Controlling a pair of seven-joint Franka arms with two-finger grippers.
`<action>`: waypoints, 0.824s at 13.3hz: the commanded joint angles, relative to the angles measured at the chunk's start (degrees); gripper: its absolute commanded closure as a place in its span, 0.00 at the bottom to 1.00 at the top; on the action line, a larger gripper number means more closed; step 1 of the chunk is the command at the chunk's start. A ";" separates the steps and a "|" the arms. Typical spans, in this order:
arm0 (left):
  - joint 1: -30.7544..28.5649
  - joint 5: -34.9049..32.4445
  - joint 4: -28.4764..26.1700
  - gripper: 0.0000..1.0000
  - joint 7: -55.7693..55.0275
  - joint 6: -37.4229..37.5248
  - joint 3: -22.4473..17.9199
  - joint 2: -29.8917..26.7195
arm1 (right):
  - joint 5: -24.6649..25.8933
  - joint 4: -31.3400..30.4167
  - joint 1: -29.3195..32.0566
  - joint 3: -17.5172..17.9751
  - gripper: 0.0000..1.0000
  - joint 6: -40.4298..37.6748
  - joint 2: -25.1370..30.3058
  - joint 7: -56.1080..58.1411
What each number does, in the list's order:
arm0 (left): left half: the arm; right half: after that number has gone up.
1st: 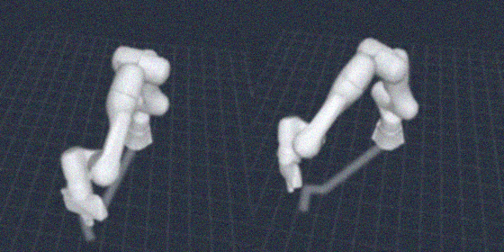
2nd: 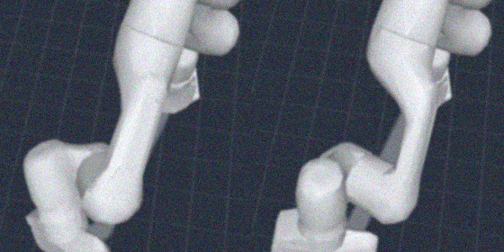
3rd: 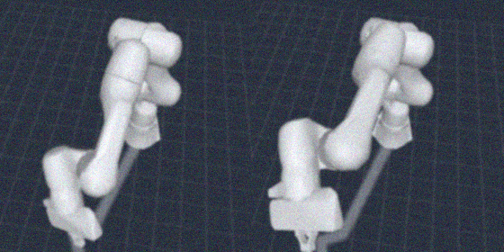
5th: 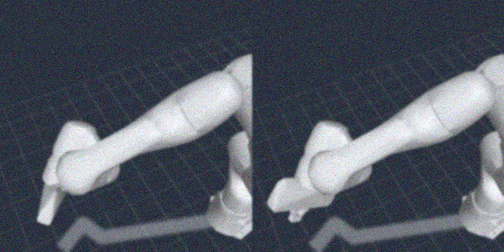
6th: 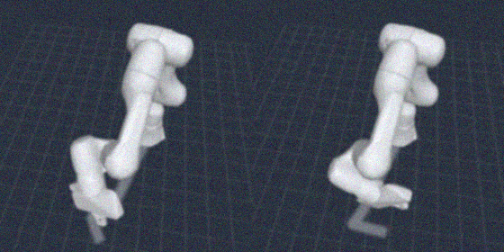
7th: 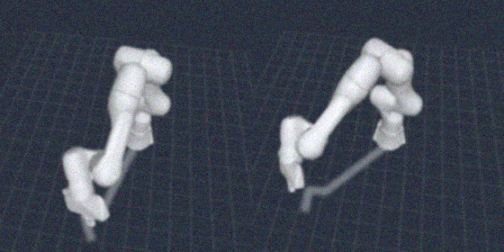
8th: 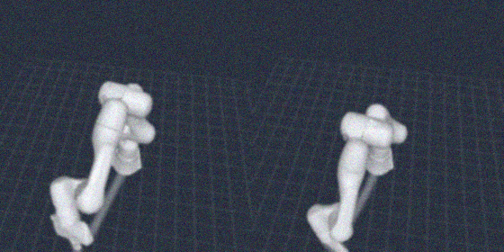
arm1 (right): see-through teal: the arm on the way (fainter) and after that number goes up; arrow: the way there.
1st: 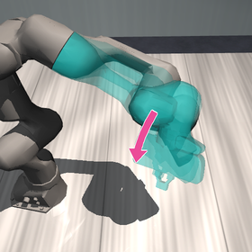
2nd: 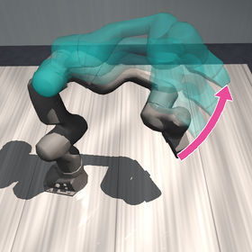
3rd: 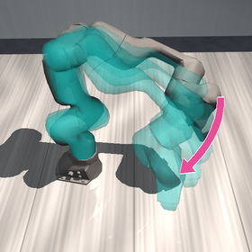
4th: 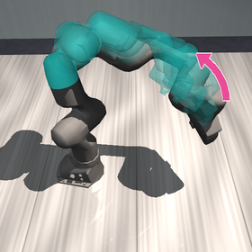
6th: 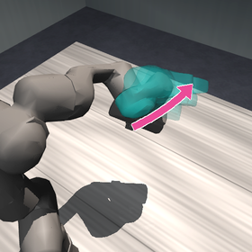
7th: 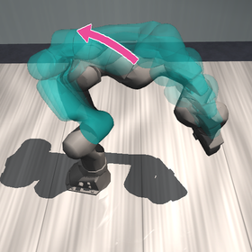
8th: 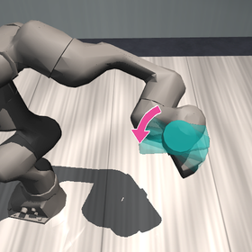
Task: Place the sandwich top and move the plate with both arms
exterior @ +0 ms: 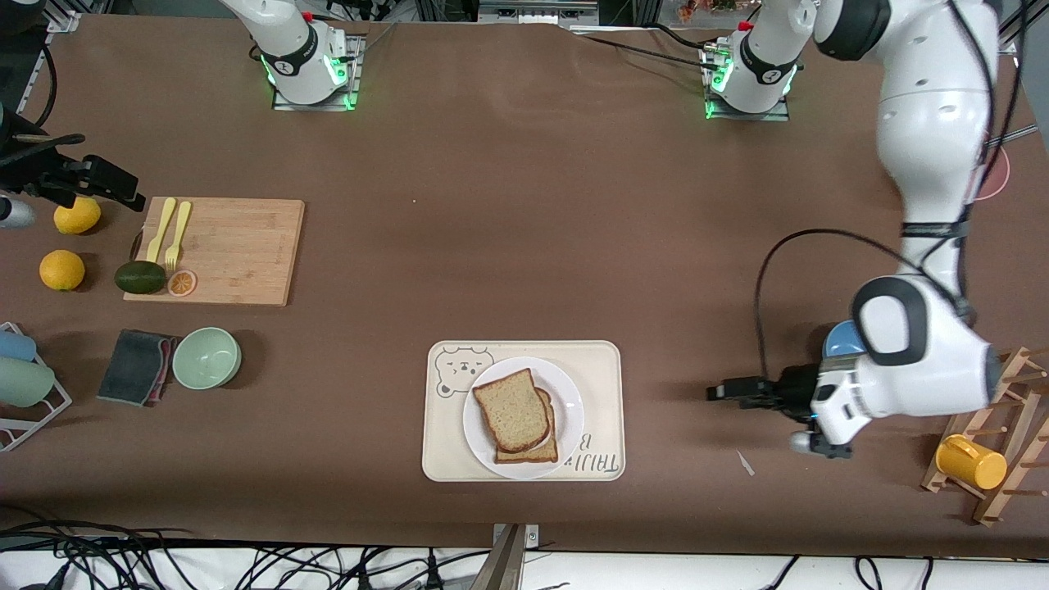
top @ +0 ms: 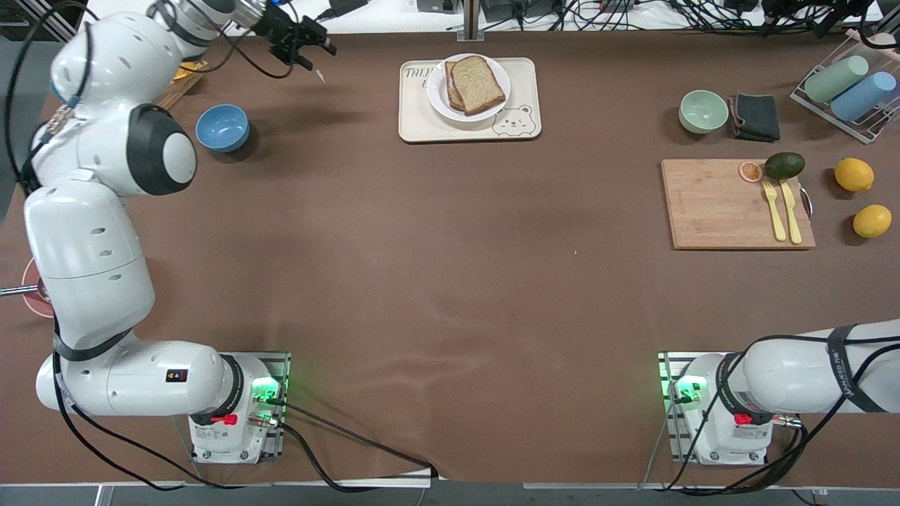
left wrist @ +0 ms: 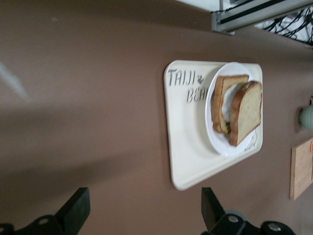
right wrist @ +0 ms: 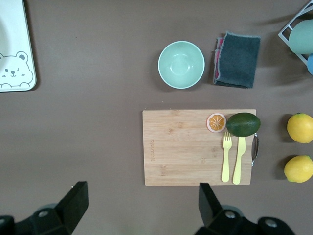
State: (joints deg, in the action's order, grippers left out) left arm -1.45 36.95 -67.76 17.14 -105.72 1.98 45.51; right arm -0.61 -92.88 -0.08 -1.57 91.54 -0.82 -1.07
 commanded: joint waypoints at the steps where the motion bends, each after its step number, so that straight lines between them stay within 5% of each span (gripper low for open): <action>1: -1.71 -6.67 -8.15 0.00 -1.75 4.45 -0.22 -9.53 | 0.00 0.94 -0.01 -0.01 0.00 -0.67 -0.15 0.28; 5: -1.63 -24.70 -11.34 0.00 -6.76 8.22 -0.13 -17.98 | 0.00 0.94 -0.01 -0.01 0.00 -0.67 -0.15 0.28; 11: -5.94 -30.33 -11.42 0.00 -7.30 18.61 -0.14 -29.23 | 0.00 1.03 -0.01 -0.01 0.00 -0.49 -0.15 0.36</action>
State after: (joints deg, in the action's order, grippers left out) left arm -7.40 10.48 -75.69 10.48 -87.59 1.43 21.00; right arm -0.61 -92.78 -0.08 -1.56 91.55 -0.87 -1.07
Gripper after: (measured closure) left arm 0.000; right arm 0.000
